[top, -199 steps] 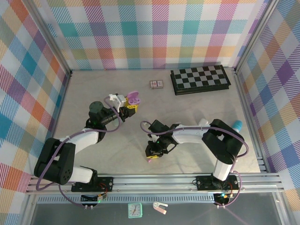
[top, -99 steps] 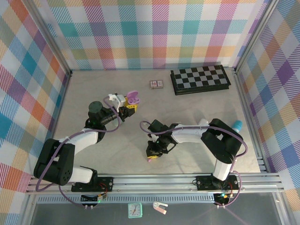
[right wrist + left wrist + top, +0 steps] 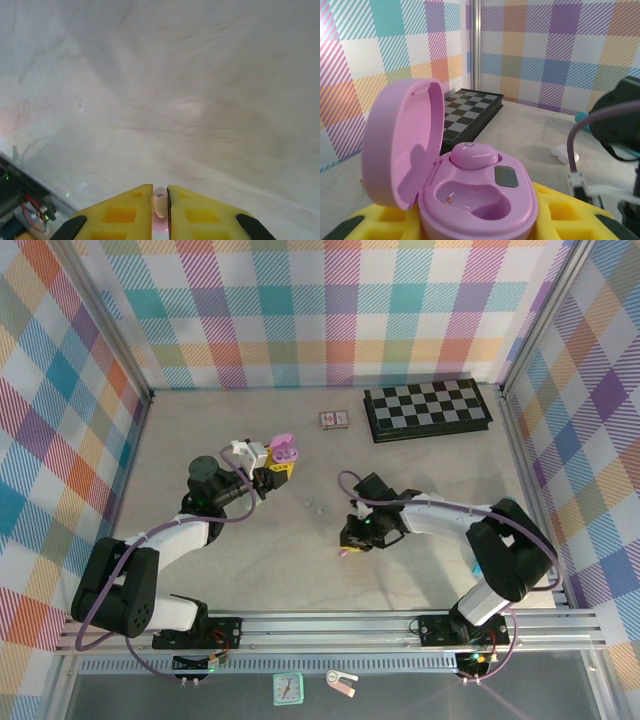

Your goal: Insert the wireless bluetooth earbuds into the charging case

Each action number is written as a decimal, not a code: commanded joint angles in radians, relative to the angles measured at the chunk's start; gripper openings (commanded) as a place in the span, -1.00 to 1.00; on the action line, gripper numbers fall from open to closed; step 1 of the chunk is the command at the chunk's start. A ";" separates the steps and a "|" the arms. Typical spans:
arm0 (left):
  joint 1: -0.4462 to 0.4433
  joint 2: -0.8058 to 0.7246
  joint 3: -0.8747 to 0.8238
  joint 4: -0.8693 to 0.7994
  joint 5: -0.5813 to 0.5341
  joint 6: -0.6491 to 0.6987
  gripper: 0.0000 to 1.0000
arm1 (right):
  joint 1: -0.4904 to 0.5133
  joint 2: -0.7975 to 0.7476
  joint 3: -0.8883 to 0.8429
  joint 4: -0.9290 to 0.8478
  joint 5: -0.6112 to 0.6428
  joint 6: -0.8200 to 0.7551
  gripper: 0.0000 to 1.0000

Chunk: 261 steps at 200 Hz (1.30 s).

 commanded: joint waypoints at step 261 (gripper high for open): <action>0.013 0.011 -0.008 0.043 0.020 0.005 -0.43 | -0.176 -0.184 -0.200 0.030 0.060 0.021 -0.21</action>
